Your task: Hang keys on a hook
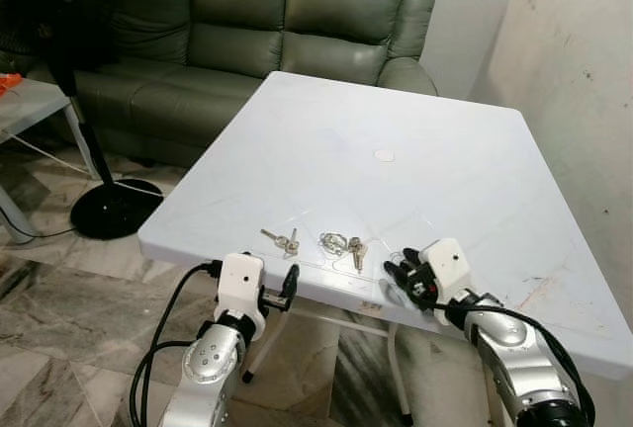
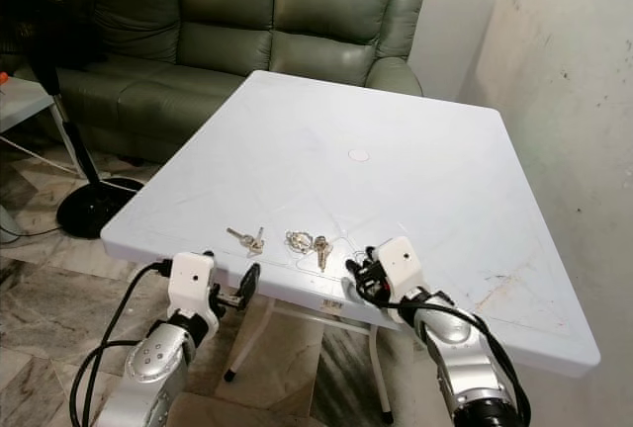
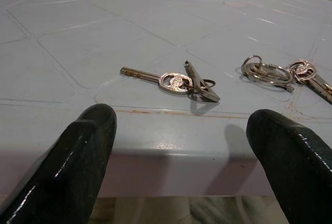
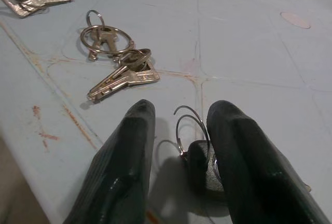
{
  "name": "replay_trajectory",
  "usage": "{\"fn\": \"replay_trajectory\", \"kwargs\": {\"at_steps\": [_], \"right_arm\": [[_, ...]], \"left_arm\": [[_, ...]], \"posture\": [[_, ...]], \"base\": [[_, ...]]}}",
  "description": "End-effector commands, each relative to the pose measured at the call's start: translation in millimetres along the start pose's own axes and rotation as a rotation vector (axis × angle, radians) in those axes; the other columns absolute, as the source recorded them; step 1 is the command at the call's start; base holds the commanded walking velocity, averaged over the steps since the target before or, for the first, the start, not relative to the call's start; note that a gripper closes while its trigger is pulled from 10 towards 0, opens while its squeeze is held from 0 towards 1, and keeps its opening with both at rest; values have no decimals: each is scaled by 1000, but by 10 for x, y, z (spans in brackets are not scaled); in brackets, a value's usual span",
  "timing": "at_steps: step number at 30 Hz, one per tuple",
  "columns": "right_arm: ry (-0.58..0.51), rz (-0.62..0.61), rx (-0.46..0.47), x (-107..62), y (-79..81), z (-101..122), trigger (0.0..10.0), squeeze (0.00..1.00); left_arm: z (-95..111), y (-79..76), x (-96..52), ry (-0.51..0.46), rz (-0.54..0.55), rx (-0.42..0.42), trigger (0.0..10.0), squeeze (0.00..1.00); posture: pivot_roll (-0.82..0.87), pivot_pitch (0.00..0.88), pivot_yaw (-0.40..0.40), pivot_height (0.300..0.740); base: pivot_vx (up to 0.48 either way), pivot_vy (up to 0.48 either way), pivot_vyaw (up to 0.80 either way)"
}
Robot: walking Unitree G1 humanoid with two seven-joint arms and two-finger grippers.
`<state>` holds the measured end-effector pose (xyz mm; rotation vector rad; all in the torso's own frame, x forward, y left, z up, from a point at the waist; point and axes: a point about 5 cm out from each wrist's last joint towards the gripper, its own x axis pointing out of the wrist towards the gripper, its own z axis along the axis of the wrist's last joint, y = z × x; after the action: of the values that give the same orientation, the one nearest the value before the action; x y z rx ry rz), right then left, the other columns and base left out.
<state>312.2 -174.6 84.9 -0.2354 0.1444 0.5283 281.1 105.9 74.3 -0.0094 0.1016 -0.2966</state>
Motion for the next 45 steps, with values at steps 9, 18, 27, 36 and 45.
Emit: {"fn": "replay_trajectory", "kwargs": {"at_steps": [9, 18, 27, 36, 45], "right_arm": [[-7, -1, -30, -13, -44, 42, 3451, 0], [45, -4, -78, 6, -38, -4, 10000, 0], [-2, -31, -60, -4, -54, 29, 0, 0], [-42, -34, -44, -13, -63, 76, 0, 0], [-35, -21, -17, -24, -49, 53, 0, 0]], "left_arm": [[19, -24, -10, -7, 3, 4, 10000, 0], [19, -18, -13, -6, 6, 3, 10000, 0], [17, -13, -19, -4, 14, 1, 10000, 0], [19, -6, -11, -4, 17, -1, 10000, 0], [36, -1, 2, -7, 4, 5, 10000, 0]], "posture": [[49, 43, -92, 740], [50, 50, -92, 740], [52, 54, -93, 740], [51, 54, -93, 740], [49, 57, -94, 740]], "base": [[0, 0, 0], [0, 0, 0], [0, 0, 0], [0, 0, 0], [0, 0, 0]]}}
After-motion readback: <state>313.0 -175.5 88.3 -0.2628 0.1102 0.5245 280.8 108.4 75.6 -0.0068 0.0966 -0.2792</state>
